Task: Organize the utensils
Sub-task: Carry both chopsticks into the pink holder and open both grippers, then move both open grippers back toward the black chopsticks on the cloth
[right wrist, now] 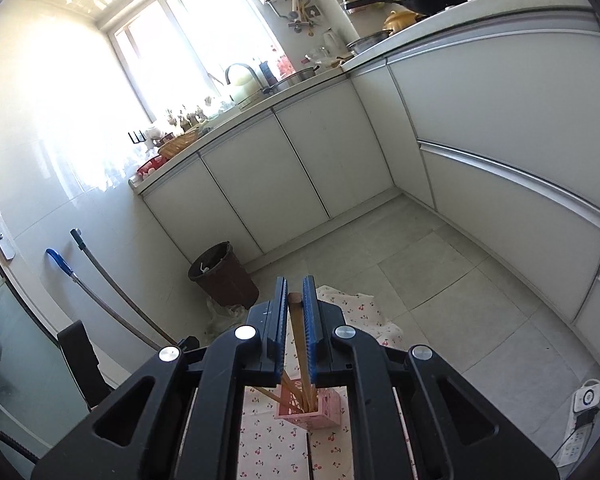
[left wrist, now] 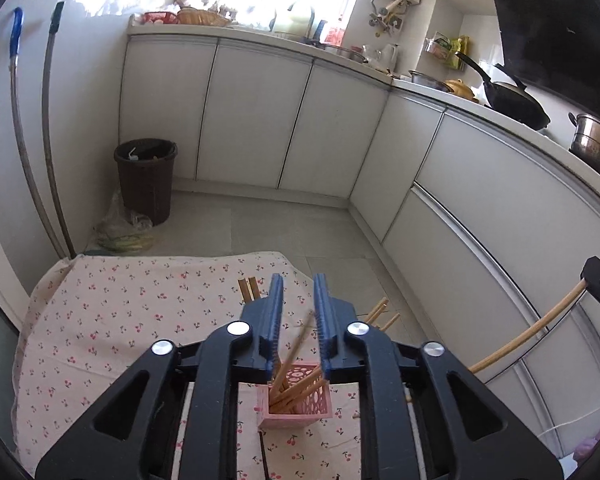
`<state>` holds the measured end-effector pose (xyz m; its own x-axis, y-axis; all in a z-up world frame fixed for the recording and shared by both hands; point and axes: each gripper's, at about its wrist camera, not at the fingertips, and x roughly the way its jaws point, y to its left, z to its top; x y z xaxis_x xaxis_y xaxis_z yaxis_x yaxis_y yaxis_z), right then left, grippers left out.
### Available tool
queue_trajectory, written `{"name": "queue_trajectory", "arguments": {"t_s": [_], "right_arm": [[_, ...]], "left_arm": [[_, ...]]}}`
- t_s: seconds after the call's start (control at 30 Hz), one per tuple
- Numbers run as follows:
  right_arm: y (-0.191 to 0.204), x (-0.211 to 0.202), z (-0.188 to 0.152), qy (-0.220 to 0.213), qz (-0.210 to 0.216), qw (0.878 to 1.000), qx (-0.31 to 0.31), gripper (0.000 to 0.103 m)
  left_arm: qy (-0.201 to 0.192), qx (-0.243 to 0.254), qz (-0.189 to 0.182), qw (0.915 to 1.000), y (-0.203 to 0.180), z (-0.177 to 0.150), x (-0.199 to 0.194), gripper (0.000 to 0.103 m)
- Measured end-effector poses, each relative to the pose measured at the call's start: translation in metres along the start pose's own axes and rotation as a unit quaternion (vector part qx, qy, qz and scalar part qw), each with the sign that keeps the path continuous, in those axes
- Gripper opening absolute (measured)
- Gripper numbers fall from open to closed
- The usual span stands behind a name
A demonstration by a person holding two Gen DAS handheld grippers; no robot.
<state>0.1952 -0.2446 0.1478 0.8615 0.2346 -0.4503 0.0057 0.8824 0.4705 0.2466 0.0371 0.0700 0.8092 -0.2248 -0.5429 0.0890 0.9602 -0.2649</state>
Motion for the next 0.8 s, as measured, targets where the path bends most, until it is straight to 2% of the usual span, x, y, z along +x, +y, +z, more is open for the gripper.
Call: {"name": "queue_trajectory", "arguments": {"t_s": [0.27,0.43,0.67,0.8], "right_arm": [[0.004,0.002,-0.005,-0.001,-0.005,1.0,-0.001,0.008],[0.008,0.005,-0.005,-0.003,0.0,1.0,0.001,0.008],[0.006,0.025,-0.005,0.001,-0.003,1.0,0.016,0.008],[0.006,0.039,-0.008,0.006,-0.004,1.0,0.027,0.008]], "left_arm": [[-0.026,-0.059,0.028,0.9976,0.03,0.011,-0.031,0.037],[-0.022,-0.105,0.041,0.9934,0.054,0.001,-0.047,0.04],[0.017,-0.146,0.076,0.9861,0.094,-0.038,-0.054,0.04],[0.035,-0.162,0.076,0.9833,0.111,-0.042,-0.05,0.04]]}}
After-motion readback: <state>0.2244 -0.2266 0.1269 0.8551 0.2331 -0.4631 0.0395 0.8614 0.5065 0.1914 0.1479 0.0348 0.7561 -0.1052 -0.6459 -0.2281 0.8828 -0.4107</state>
